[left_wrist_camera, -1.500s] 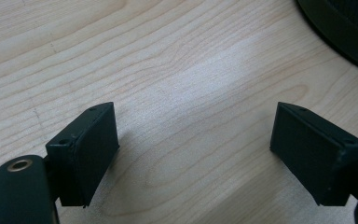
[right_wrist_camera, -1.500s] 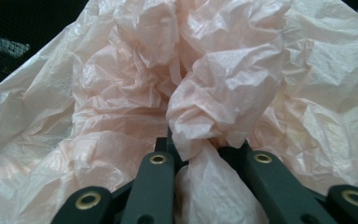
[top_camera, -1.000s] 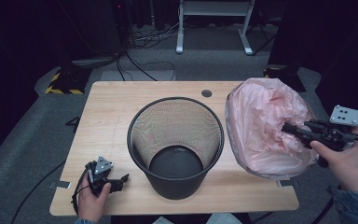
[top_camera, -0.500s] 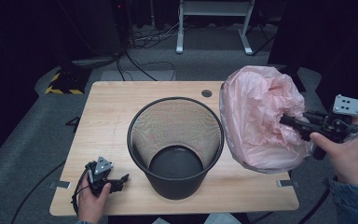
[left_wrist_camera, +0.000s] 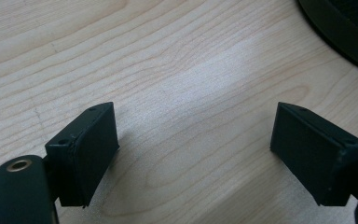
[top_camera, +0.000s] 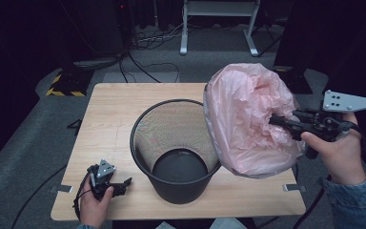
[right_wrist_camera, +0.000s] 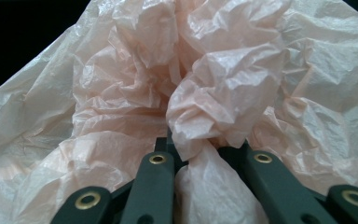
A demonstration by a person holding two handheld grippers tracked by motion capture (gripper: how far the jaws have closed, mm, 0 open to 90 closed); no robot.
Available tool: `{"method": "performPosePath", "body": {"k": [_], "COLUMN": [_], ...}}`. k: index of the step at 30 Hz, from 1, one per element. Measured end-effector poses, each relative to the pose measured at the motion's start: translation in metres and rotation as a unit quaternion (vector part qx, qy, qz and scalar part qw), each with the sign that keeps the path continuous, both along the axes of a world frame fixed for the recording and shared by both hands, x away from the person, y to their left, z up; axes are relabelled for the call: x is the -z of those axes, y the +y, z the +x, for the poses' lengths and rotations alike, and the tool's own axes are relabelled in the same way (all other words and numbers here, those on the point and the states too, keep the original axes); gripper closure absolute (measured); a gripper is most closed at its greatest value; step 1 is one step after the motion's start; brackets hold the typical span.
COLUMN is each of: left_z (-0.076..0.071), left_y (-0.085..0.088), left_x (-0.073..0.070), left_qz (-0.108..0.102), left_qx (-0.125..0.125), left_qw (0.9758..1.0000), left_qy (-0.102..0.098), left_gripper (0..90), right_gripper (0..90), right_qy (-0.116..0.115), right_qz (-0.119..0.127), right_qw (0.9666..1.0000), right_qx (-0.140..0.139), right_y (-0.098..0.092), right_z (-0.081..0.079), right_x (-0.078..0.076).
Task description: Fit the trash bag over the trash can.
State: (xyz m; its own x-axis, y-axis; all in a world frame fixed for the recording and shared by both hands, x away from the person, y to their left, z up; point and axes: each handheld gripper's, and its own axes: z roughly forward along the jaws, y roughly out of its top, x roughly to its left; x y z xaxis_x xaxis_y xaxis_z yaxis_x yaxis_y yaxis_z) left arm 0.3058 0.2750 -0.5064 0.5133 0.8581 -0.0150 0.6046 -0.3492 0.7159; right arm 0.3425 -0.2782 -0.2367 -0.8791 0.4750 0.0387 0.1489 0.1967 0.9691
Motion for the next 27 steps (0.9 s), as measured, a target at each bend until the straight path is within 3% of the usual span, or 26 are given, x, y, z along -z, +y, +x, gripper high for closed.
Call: {"method": "performPosePath", "body": {"k": [15,27], "left_z": [0.0,0.0], "left_y": [0.0,0.0], "left_x": [0.0,0.0], "left_qz": [0.0,0.0], "left_qx": [-0.001,-0.001], "left_qw": [1.0,1.0], "left_qy": [0.0,-0.001], "left_gripper": [14.7,14.7], "right_gripper": [79.6,79.6], "right_qy": [0.003,0.013], "right_qz": [-0.016,-0.027], "right_qw": [0.999,0.9965], "right_qx": [-0.042,-0.078], "right_y": [0.058,0.105], "right_z": [0.009,0.018], "right_x": [-0.011,-0.009]}}
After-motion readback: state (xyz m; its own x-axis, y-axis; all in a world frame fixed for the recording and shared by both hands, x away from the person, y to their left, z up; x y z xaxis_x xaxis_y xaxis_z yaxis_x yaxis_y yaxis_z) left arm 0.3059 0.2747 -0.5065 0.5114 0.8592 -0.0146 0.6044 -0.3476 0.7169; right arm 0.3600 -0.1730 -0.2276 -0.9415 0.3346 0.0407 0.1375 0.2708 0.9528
